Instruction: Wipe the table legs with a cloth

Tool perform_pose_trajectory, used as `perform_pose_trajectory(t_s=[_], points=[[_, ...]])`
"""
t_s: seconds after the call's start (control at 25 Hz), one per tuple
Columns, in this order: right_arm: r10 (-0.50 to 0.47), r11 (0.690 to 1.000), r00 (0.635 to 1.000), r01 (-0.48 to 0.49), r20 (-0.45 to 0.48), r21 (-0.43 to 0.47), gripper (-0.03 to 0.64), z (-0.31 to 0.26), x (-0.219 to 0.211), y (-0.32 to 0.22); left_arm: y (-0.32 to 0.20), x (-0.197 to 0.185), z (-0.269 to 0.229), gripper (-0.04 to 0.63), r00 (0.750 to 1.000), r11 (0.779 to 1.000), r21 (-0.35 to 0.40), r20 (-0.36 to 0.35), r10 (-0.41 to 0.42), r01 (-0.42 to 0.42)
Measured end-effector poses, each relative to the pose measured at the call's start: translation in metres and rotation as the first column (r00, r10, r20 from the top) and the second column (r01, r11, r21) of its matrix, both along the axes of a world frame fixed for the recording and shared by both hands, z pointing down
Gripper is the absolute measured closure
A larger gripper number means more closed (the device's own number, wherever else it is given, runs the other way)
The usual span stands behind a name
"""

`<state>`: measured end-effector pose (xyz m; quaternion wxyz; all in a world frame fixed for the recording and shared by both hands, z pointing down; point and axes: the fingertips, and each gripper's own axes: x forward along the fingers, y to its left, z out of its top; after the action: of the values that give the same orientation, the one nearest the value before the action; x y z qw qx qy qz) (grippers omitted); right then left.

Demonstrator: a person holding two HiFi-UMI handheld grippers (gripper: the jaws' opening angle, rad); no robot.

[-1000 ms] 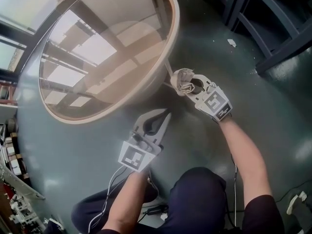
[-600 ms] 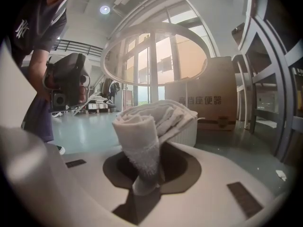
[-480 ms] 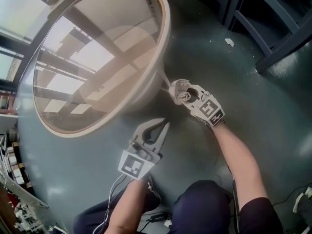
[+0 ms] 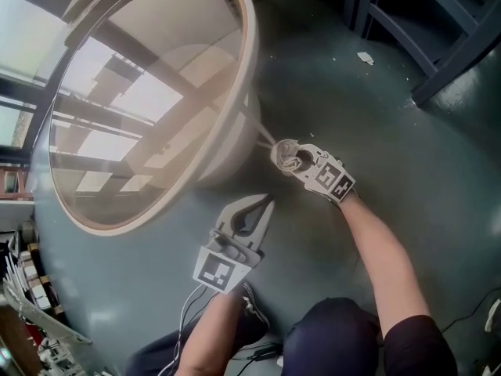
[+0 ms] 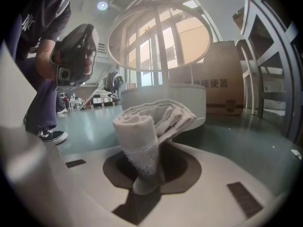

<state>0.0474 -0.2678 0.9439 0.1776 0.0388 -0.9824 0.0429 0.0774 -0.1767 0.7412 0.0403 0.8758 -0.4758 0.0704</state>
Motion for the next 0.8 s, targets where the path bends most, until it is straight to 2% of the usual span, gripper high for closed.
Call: perform_pose_trajectory(t_s=[0.12,0.24,0.32,0.4,0.52,0.68,0.8], points=[[-0.018,0.999,0.998,0.015,-0.064,-0.040,0.541,0.014,-0.010,0.004,0.001,-0.001,0.002,0.589,1.000,1.000,-0.001,0.007,0.009,-0.009],[0.011,0.997,0.992,-0.020,-0.127,-0.071,0.541,0.015,-0.013,-0.001,0.003,-0.004,0.001,0.589,1.000,1.000,-0.002,-0.002,-0.002,0.002],[0.025,0.996,0.992,-0.035,-0.122,-0.077,0.543,0.004,-0.001,0.004,0.003,-0.004,-0.003,0.589,1.000,1.000,0.003,-0.013,-0.014,0.014],[0.051,0.997,0.997,-0.055,-0.056,-0.057,0.542,-0.031,0.019,0.007,-0.001,-0.005,-0.009,0.589,0.999,1.000,0.006,-0.021,-0.027,0.027],[0.093,0.996,0.987,-0.094,0.132,-0.002,0.541,-0.127,0.044,-0.003,-0.013,-0.008,-0.025,0.589,0.997,0.998,0.032,-0.049,-0.057,0.059],[0.082,0.986,0.930,-0.130,0.359,0.109,0.542,-0.264,0.052,-0.021,-0.022,0.000,-0.049,0.589,0.999,0.994,0.100,-0.030,-0.037,0.040],[0.031,0.975,0.895,-0.124,0.444,0.182,0.541,-0.331,0.041,-0.024,-0.026,0.005,-0.058,0.589,0.999,0.990,0.138,-0.018,-0.028,0.030]])
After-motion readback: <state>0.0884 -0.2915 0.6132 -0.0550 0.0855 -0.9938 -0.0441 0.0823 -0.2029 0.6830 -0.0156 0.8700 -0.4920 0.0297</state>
